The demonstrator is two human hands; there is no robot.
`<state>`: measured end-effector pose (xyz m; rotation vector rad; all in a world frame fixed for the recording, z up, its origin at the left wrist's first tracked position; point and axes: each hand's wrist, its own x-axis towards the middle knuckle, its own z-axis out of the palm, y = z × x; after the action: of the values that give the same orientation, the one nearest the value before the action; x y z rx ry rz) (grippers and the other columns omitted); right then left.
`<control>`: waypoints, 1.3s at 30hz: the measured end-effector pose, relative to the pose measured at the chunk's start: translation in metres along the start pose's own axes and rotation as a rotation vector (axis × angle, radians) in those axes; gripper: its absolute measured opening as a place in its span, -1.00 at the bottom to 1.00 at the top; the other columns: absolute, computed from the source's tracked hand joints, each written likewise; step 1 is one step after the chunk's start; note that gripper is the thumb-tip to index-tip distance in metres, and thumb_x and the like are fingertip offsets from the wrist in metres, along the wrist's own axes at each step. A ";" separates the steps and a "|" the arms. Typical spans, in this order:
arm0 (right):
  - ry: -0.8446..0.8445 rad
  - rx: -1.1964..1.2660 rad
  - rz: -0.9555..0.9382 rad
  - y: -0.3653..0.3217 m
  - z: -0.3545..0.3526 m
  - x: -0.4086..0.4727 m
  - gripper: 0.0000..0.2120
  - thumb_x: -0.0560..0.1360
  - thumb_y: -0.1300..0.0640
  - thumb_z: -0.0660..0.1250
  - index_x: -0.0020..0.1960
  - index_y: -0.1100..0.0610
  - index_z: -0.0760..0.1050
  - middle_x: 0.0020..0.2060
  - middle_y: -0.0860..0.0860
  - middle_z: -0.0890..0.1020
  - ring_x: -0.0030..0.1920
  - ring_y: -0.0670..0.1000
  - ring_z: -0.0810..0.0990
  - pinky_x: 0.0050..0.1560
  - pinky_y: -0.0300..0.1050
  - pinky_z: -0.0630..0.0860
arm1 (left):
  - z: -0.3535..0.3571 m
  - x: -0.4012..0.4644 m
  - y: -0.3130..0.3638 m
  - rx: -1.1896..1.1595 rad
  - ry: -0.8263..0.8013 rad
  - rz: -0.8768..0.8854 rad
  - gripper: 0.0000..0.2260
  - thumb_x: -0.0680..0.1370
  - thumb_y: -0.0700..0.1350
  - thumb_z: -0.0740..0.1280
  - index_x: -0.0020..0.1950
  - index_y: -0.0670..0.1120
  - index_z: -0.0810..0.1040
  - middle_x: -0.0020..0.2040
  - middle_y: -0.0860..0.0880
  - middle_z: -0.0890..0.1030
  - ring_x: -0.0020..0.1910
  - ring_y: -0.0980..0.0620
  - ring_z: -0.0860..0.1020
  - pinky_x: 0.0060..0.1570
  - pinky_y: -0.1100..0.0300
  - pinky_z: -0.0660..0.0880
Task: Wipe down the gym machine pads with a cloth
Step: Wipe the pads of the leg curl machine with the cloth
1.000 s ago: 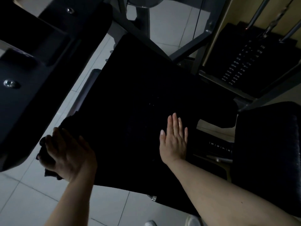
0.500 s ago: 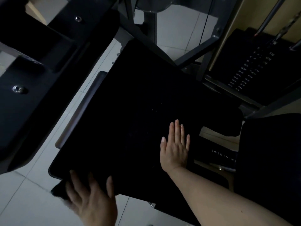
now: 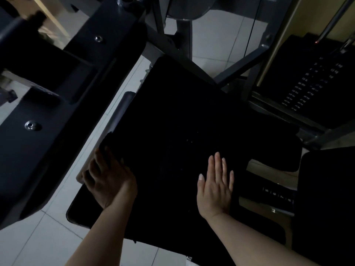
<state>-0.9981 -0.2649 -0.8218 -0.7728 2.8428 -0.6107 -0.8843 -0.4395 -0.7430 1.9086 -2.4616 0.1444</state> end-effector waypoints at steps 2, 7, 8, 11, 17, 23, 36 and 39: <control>-0.005 -0.005 0.003 0.000 -0.001 0.000 -0.44 0.59 -0.08 -0.09 0.53 0.14 0.12 0.53 0.04 0.11 0.51 0.04 0.10 0.44 0.09 0.02 | -0.001 0.014 0.013 -0.040 0.017 0.002 -0.51 0.59 -0.03 0.07 0.50 -0.16 0.20 0.46 -0.21 0.28 0.33 -0.27 0.29 0.36 -0.19 0.12; -0.023 -0.020 0.003 0.000 -0.003 0.002 -0.43 0.61 -0.12 -0.21 0.51 0.13 0.14 0.52 0.05 0.15 0.50 0.02 0.12 0.42 0.07 0.04 | -0.005 0.061 0.064 -0.101 -0.030 -0.047 -0.52 0.59 -0.03 0.09 0.51 -0.10 0.17 0.41 -0.20 0.31 0.33 -0.25 0.30 0.35 -0.16 0.17; -0.026 -0.017 0.003 0.000 -0.003 0.002 -0.43 0.61 -0.12 -0.22 0.51 0.12 0.13 0.52 0.04 0.15 0.50 0.02 0.11 0.42 0.06 0.04 | -0.005 0.071 0.072 -0.149 -0.059 -0.082 -0.53 0.60 -0.05 0.10 0.51 -0.09 0.18 0.42 -0.21 0.30 0.36 -0.25 0.28 0.35 -0.16 0.17; -0.028 -0.013 0.004 0.000 -0.002 0.002 -0.44 0.62 -0.12 -0.23 0.52 0.10 0.07 0.53 0.03 0.13 0.50 -0.01 0.08 0.43 0.03 0.00 | -0.007 0.092 0.095 -0.220 -0.085 -0.112 -0.55 0.61 -0.07 0.10 0.51 -0.10 0.20 0.43 -0.22 0.29 0.38 -0.25 0.25 0.36 -0.15 0.16; -0.045 0.018 0.021 0.000 -0.004 0.003 -0.45 0.62 -0.13 -0.24 0.53 0.09 0.06 0.52 0.02 0.15 0.50 -0.02 0.09 0.43 0.03 0.01 | -0.001 0.073 0.087 -0.169 0.024 0.180 -0.46 0.63 0.05 -0.05 0.55 -0.19 0.04 0.56 -0.18 0.01 0.53 -0.20 -0.01 0.47 -0.16 -0.04; -0.053 0.040 0.034 -0.003 -0.006 0.005 -0.46 0.62 -0.11 -0.23 0.51 0.10 0.10 0.51 0.04 0.20 0.50 0.02 0.14 0.38 0.10 0.14 | 0.011 0.041 0.047 -0.092 0.097 0.389 -0.46 0.60 0.01 0.00 0.51 -0.25 0.15 0.51 -0.25 0.20 0.44 -0.30 0.23 0.35 -0.24 0.18; -0.007 0.121 0.037 -0.002 0.000 0.007 -0.45 0.61 -0.14 -0.19 0.48 0.07 0.19 0.51 -0.04 0.16 0.51 -0.02 0.11 0.41 0.04 0.10 | -0.007 0.155 0.200 0.030 -0.050 0.573 -0.49 0.66 0.03 -0.01 0.57 -0.09 -0.03 0.58 -0.08 -0.07 0.54 -0.12 -0.05 0.46 -0.06 -0.07; 0.026 0.181 0.013 -0.002 0.000 0.007 -0.47 0.62 -0.13 -0.20 0.52 0.04 0.11 0.53 -0.04 0.13 0.51 -0.02 0.10 0.39 0.09 0.12 | -0.010 0.173 0.219 0.006 -0.062 0.667 -0.51 0.66 0.04 -0.02 0.57 -0.03 -0.02 0.58 0.00 -0.09 0.55 -0.06 -0.10 0.46 0.00 -0.14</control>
<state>-1.0037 -0.2701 -0.8211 -0.7200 2.7638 -0.8681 -1.1403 -0.5516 -0.7328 1.0281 -3.0306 0.1000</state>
